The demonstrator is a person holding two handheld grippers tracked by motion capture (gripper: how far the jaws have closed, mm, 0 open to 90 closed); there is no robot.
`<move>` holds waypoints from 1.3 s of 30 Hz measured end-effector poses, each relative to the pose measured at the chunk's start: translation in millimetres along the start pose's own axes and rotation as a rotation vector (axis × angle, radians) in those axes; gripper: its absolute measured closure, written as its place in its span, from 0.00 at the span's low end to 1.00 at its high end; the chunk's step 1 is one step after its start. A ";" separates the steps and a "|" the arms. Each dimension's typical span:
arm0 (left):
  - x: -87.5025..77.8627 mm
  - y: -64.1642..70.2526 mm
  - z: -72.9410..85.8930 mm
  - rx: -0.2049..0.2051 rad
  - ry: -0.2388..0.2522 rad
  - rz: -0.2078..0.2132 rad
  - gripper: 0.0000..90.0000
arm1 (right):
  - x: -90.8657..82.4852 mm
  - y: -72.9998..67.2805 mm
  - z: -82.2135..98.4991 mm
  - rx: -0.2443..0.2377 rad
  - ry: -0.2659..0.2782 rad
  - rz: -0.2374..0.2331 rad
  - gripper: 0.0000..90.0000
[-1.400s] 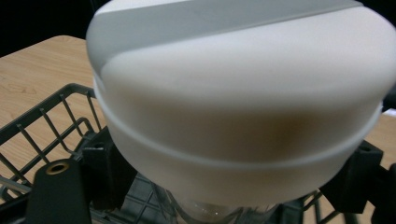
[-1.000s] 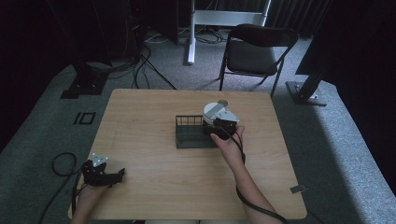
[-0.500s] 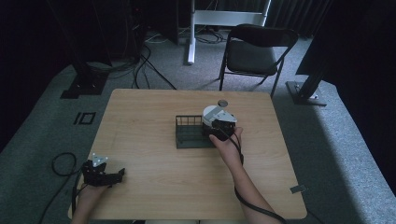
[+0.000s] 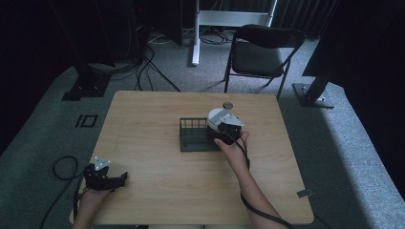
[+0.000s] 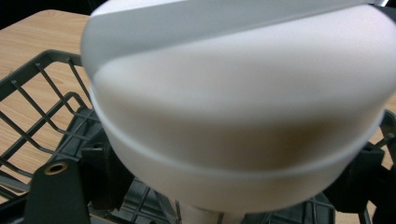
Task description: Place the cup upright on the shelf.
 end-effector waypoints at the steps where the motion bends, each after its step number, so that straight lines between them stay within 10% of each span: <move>1: 0.0 0.0 0.0 0.000 -0.001 0.000 0.00 | 0.0 0.3 0.1 0.004 0.002 -0.001 0.20; 39: 0.0 0.0 0.0 0.000 0.000 0.000 0.00 | -31.7 2.4 11.4 -0.013 0.089 -0.066 0.13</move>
Point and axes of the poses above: each handheld gripper's, and its own axes: x roughly forward along the jaws, z roughly out of its underside, y roughly to its right, the point moved 2 cm from there along x, roughly forward along the jaws, and after that the axes turned 2 degrees about z, right-handed, at the moved point
